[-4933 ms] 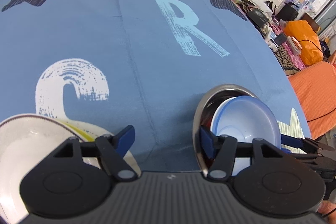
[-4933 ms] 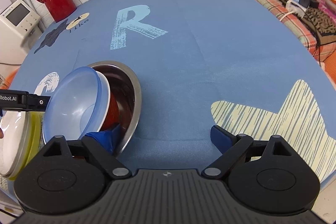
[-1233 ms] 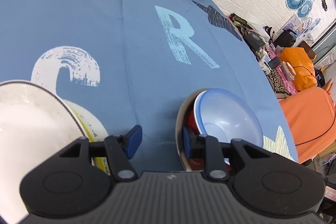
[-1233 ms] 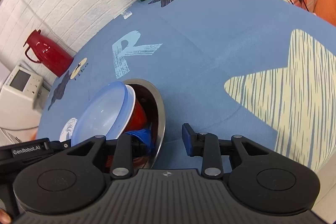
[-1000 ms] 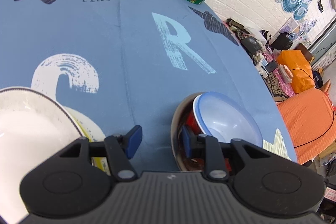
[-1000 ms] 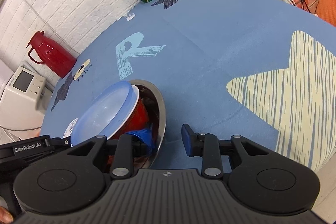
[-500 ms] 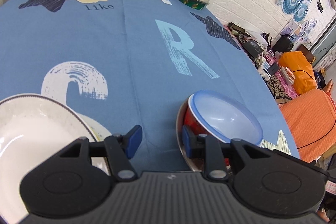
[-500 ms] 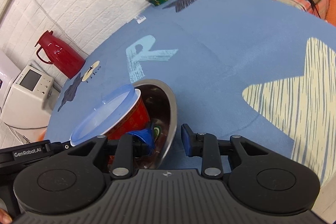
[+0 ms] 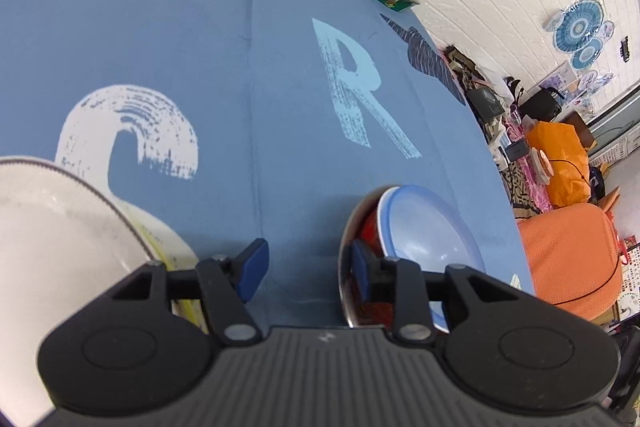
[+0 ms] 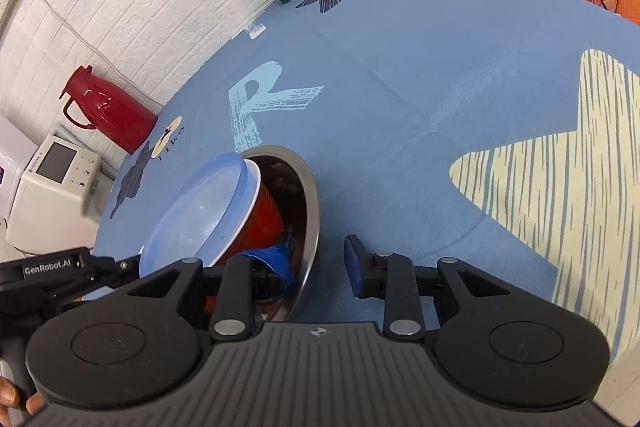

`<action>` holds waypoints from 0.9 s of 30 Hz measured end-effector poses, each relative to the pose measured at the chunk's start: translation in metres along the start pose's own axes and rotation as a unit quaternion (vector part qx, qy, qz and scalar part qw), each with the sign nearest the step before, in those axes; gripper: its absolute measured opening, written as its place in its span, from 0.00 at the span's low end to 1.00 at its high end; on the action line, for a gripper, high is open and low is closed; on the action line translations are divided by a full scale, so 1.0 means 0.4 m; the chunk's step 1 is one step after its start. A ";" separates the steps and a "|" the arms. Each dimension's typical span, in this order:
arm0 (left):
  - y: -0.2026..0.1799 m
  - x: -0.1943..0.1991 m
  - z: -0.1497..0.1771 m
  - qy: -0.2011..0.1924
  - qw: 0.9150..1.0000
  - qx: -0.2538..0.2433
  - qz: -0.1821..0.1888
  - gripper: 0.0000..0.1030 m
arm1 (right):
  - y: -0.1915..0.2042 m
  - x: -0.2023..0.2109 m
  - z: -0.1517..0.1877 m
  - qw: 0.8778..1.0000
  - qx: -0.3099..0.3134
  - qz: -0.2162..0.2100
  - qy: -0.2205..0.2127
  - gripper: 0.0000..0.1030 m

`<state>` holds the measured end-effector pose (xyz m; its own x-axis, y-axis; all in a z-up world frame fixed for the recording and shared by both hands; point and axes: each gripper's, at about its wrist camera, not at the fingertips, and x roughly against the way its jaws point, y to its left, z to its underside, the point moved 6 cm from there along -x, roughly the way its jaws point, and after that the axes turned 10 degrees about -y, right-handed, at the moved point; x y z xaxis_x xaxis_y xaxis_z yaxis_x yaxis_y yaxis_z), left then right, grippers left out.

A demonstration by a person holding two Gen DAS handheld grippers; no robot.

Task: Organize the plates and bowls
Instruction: 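Lift the bowl stack by the steel rim with the left gripper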

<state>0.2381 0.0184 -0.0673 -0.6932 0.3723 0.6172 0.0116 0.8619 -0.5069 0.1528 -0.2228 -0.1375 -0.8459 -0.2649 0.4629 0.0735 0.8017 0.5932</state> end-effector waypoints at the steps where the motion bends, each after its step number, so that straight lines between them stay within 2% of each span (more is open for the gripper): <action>1: -0.002 -0.003 -0.001 -0.002 1.000 -0.005 -0.007 0.39 | -0.003 0.002 -0.002 1.000 -0.005 0.003 0.005 0.14; 5: -0.005 -0.006 0.000 -0.010 0.999 -0.019 -0.024 0.48 | -0.012 0.014 -0.005 1.000 -0.004 0.002 0.011 0.19; 12: -0.010 -0.011 -0.002 -0.017 0.999 -0.010 -0.035 0.48 | -0.009 0.019 0.001 1.000 0.009 0.003 -0.010 0.19; 13: -0.014 -0.012 -0.001 -0.022 0.999 -0.019 -0.033 0.45 | -0.006 0.021 0.002 1.000 0.020 0.001 -0.017 0.19; 16: -0.043 -0.007 0.004 -0.028 0.998 -0.052 -0.010 0.16 | 0.005 0.030 0.005 0.998 0.049 -0.004 -0.028 0.17; 18: -0.058 -0.007 0.008 -0.031 0.997 -0.075 -0.011 0.11 | 0.008 0.029 0.002 0.998 0.062 -0.007 -0.031 0.17; 21: -0.063 -0.006 0.014 -0.029 0.996 -0.081 0.006 0.00 | 0.011 0.026 0.000 0.996 0.080 -0.009 -0.036 0.17; 23: -0.065 -0.008 0.015 -0.022 0.997 -0.073 0.020 0.00 | 0.021 0.025 -0.001 0.994 0.105 -0.004 -0.040 0.17; 27: -0.063 -0.008 0.018 -0.022 0.997 -0.071 0.024 0.00 | 0.033 0.026 0.000 0.988 0.149 0.003 -0.045 0.17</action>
<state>0.2349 -0.0068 -0.0607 -0.7197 0.4020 0.5661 0.1457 0.8846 -0.4430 0.1451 -0.2151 -0.1249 -0.8904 -0.2220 0.3973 -0.0694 0.9290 0.3636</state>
